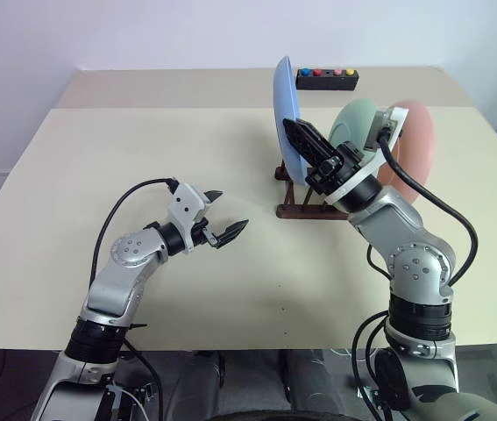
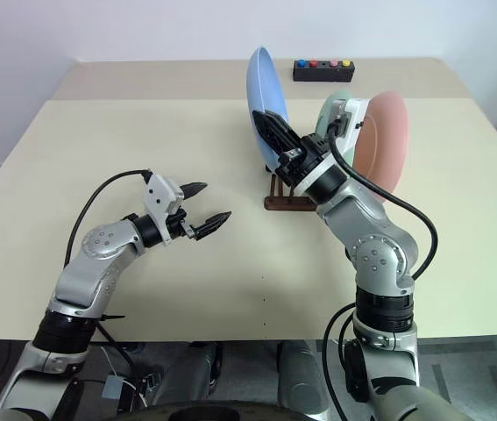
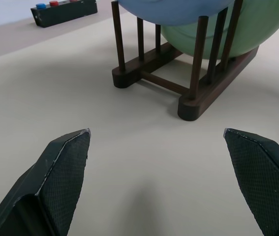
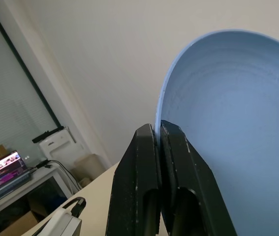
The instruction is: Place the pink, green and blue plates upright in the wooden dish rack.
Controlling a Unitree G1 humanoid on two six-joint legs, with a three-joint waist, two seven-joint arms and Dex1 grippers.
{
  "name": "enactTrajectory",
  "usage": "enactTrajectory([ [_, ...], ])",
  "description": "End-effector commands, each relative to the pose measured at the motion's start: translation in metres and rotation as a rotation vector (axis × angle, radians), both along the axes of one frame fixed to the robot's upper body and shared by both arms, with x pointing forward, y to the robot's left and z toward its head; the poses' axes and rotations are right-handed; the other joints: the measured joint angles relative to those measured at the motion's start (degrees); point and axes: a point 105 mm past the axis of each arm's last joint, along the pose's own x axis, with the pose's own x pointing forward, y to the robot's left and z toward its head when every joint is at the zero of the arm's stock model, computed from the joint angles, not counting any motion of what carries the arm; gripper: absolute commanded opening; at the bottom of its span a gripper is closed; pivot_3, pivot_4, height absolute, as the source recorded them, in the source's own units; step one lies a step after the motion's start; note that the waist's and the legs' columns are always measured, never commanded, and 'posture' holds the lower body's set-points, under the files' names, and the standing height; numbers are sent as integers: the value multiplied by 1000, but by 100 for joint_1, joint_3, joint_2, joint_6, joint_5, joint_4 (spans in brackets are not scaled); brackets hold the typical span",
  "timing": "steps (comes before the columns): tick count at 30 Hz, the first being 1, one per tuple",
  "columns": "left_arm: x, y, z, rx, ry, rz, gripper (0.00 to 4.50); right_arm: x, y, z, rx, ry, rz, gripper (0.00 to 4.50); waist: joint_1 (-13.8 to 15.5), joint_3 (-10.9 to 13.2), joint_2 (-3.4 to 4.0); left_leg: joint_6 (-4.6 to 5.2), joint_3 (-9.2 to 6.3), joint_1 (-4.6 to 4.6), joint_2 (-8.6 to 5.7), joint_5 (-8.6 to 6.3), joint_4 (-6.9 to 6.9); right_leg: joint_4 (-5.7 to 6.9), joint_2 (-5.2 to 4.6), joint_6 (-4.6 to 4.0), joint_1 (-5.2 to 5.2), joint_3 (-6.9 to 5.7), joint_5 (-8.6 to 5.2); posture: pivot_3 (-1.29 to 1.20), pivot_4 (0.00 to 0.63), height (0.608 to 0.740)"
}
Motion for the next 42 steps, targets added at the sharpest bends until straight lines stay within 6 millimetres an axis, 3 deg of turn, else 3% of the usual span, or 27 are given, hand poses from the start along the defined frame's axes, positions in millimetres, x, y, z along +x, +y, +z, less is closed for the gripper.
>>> enactTrajectory([
  [1, 0, -1, 17, -9, -75, -2, 4444, -1, -3, 1, 25, 0, -6, 0, 0, 0, 0, 0, 0, 0, 0, 0, 0, 0, 0, 0, 0, 0, 0, 0, 150, 740],
  [4, 0, -1, 17, -8, -75, -1, 4500, -1, -4, 1, 26, 3, -4, 942, 0, 0, 0, 0, 0, 0, 0, 0, 0, 0, 0, 0, 0, 0, 0, 0, 150, 740],
  [11, 0, -1, 16, -7, -76, 1, 4500, -3, -5, 3, 28, -8, -10, 4278, -4, 0, 0, 0, 0, 0, 0, 0, -3, 0, 0, 0, -2, 0, 0, 0, 150, 740],
  [12, 0, -1, 16, -8, -76, 1, 4500, -3, -5, 3, 27, -10, -11, 4464, -3, 0, 0, 0, 0, 0, 0, 0, -3, 0, 0, 0, -2, 0, 0, 0, 150, 740],
  [30, 1, -3, 16, -10, -74, 4, 4500, -1, -26, 9, 9, -33, -135, 4464, -2, 0, 0, 0, 0, 0, 0, 0, -3, -1, 0, 0, -2, 0, 0, 0, 150, 740],
  [42, 2, -3, 16, -10, -76, 7, 4500, 1, -27, 1, -52, -16, -180, 4464, -1, 0, 0, 0, 0, 0, 0, 0, -3, -1, 0, 0, -2, 0, 0, 0, 150, 740],
])
